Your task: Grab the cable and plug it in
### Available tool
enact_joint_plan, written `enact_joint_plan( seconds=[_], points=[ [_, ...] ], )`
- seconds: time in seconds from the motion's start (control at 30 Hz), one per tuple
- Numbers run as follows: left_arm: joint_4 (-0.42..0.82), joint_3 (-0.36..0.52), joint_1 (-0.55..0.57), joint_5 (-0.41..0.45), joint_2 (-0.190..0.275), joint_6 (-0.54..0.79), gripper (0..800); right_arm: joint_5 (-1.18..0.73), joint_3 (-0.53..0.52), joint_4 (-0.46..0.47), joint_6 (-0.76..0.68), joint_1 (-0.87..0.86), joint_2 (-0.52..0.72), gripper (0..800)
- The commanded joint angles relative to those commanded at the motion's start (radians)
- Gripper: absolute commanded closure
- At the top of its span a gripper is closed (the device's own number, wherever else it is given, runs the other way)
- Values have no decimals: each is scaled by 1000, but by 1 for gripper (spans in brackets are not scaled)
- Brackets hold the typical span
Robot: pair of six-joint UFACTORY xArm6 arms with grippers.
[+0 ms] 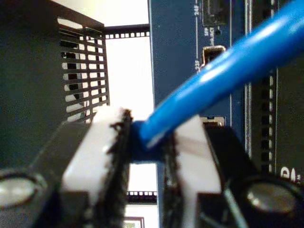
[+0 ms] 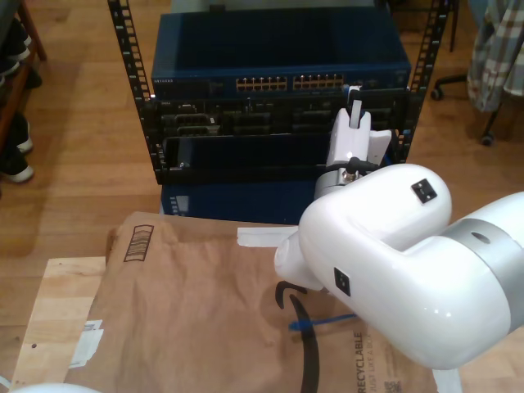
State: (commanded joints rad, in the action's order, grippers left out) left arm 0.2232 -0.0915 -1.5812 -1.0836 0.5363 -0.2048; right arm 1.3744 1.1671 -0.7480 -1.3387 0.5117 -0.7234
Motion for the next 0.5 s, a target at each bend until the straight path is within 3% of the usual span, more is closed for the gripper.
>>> enact_joint_plan(
  seconds=[0.5],
  points=[
    [0, 0, 0, 0, 0, 0, 1, 2, 106, -49, 17, 11, -58, 800]
  ],
)
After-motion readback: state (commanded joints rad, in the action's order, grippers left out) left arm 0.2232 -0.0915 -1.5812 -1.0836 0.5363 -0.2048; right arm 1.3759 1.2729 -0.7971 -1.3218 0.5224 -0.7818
